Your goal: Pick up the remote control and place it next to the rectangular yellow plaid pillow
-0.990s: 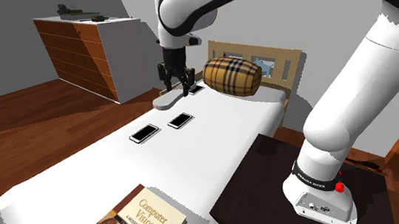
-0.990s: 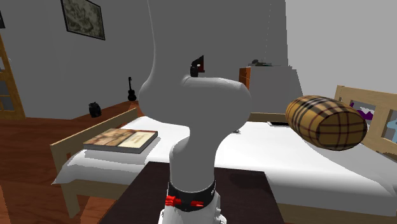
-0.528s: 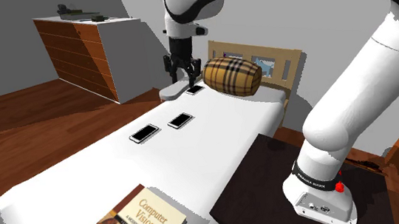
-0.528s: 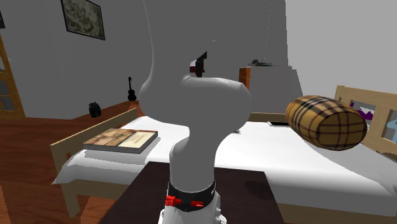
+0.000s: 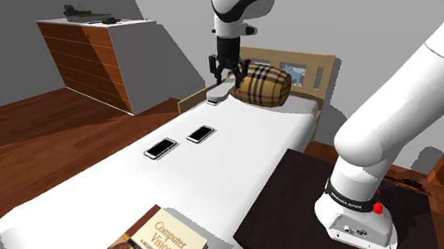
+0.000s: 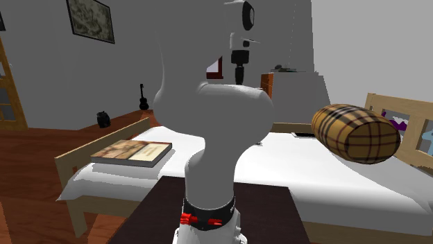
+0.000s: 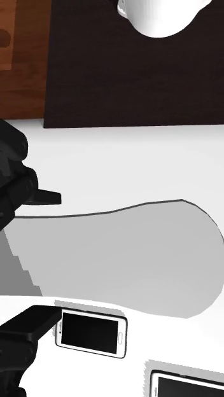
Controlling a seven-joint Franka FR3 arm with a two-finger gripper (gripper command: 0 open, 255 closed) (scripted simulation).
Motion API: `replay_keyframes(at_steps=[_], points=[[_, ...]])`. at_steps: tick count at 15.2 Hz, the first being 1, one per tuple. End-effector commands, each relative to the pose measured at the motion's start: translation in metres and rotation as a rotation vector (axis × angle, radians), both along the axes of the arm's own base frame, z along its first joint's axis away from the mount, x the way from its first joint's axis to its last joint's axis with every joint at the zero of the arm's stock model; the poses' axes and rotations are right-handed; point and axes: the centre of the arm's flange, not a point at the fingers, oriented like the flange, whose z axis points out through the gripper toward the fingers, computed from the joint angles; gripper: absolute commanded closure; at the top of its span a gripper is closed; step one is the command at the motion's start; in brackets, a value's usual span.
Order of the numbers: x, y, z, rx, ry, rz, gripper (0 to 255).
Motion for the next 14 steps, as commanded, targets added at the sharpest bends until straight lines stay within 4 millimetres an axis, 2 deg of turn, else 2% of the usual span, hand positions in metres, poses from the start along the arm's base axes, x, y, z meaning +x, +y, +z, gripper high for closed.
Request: replay_keyframes(at_steps=[1, 14], points=[[-0.007, -0.023, 0.0, 0.0, 0.0, 0.002, 255], [-0.056, -0.187, 0.001, 0.0, 0.0, 0.002, 255]])
